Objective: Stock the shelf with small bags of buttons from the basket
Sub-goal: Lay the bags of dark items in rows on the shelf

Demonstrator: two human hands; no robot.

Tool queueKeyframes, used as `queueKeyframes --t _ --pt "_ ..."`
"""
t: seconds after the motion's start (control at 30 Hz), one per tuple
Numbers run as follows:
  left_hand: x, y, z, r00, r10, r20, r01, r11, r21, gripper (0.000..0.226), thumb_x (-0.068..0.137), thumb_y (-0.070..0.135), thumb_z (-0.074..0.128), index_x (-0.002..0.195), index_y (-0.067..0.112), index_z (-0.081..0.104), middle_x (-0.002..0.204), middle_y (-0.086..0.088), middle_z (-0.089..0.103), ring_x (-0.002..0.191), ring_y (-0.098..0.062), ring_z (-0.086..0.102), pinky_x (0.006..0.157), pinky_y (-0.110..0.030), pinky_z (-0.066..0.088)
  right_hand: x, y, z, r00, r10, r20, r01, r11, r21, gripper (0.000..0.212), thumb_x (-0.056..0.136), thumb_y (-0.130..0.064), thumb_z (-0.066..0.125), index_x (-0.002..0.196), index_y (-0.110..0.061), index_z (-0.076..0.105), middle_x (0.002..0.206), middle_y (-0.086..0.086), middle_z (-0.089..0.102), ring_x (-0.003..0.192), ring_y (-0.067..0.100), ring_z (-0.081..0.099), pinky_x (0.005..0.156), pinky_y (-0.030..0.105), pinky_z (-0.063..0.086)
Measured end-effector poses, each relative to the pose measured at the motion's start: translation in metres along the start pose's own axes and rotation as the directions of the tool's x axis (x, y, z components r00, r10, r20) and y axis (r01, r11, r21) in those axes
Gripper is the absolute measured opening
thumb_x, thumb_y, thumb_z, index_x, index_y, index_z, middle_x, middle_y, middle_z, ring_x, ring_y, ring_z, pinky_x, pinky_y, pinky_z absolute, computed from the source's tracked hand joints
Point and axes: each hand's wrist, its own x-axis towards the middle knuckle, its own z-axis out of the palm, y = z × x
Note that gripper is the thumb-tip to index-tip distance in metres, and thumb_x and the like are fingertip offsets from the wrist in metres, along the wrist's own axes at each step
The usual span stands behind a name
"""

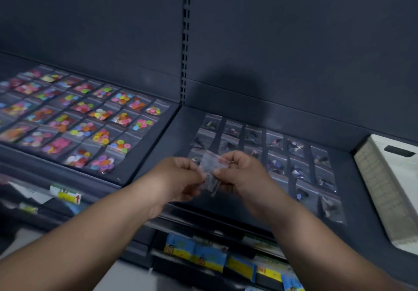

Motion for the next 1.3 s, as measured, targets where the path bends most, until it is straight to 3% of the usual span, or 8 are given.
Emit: queueKeyframes --t 0.27,0.4,0.53,0.63,0.7,0.9,1.07,1.3 --pt "0.003 -0.013 -0.034 0.988 0.141 -0.064 -0.073 0.789 0.610 0.023 0.087 0.026 0.064 0.066 0.017 0.063 0.062 -0.002 0.058 0.057 -0.014 0.050 0.057 -0.022 0.039 0.009 0.019 0.033 0.997 0.075 -0.003 -0.074 0.970 -0.231 0.020 0.083 -0.008 0.067 0.097 -0.018 0.057 0.080 0.004 0.062 0.073 0.015 0.060 0.066 0.028 0.055" --pt "0.009 -0.016 -0.044 0.972 0.225 -0.075 -0.066 0.559 0.827 0.013 0.087 0.029 0.060 0.090 0.017 0.065 0.091 -0.001 0.065 0.084 -0.018 0.059 0.072 -0.027 0.047 0.004 0.023 0.029 0.989 -0.140 -0.043 0.087 0.798 -0.596 0.033 0.088 -0.015 0.060 0.120 -0.022 0.055 0.100 -0.010 0.060 0.091 0.012 0.061 0.083 0.029 0.051" --pt "0.011 -0.017 -0.049 0.953 0.296 -0.067 -0.100 0.515 0.851 0.014 0.086 0.034 0.062 0.099 0.030 0.061 0.097 0.009 0.062 0.096 -0.017 0.058 0.086 -0.032 0.045 -0.008 0.024 0.021 0.895 -0.414 0.166 0.368 0.477 -0.798 0.026 0.091 -0.013 0.055 0.114 -0.019 0.063 0.111 -0.006 0.058 0.101 0.011 0.054 0.087 0.021 0.042" --pt "0.015 -0.017 -0.051 0.956 0.295 0.004 -0.159 0.503 0.849 0.019 0.086 0.033 0.062 0.105 0.035 0.062 0.093 0.015 0.061 0.097 -0.010 0.058 0.094 -0.032 0.041 -0.010 0.034 0.019 0.827 -0.405 0.389 0.520 0.291 -0.803 0.036 0.086 -0.001 0.049 0.114 -0.014 0.066 0.124 0.006 0.062 0.114 0.025 0.054 0.099 0.031 0.041" --pt "0.018 -0.019 -0.052 0.963 0.257 0.079 -0.204 0.508 0.837 0.023 0.086 0.031 0.064 0.109 0.035 0.064 0.096 0.014 0.061 0.091 -0.006 0.056 0.083 -0.023 0.043 -0.011 0.039 0.016 0.817 -0.353 0.456 0.548 0.229 -0.805 0.046 0.079 0.005 0.045 0.116 -0.013 0.066 0.125 0.008 0.062 0.114 0.030 0.057 0.101 0.033 0.037" --pt "0.021 -0.018 -0.054 0.954 0.249 0.165 -0.262 0.438 0.860 0.028 0.082 0.027 0.070 0.110 0.030 0.066 0.080 0.018 0.049 0.082 -0.004 0.051 0.073 -0.016 0.038 -0.008 0.042 0.011 0.838 -0.245 0.488 0.539 0.231 -0.810 0.062 0.080 0.011 0.038 0.133 -0.018 0.053 0.140 0.002 0.051 0.131 0.023 0.042 0.112 0.033 0.029" --pt "0.021 -0.008 -0.052 0.950 0.248 0.187 -0.280 0.420 0.863 0.031 0.085 0.028 0.065 0.115 0.033 0.062 0.096 0.014 0.056 0.091 -0.007 0.054 0.080 -0.022 0.044 -0.016 0.033 0.004 0.857 -0.294 0.423 0.498 0.258 -0.828 0.057 0.087 0.007 0.036 0.135 -0.021 0.050 0.145 -0.002 0.044 0.134 0.018 0.036 0.111 0.024 0.025" --pt "0.021 0.020 -0.015 0.859 0.425 0.284 -0.436 0.320 0.841 0.037 0.085 0.033 0.065 0.122 0.029 0.059 0.119 0.003 0.054 0.112 -0.013 0.050 0.093 -0.023 0.037 -0.030 0.014 -0.032 0.833 -0.485 0.265 0.391 0.179 -0.903 0.035 0.078 -0.006 0.054 0.109 -0.012 0.068 0.114 0.009 0.067 0.099 0.030 0.065 0.091 0.035 0.047"
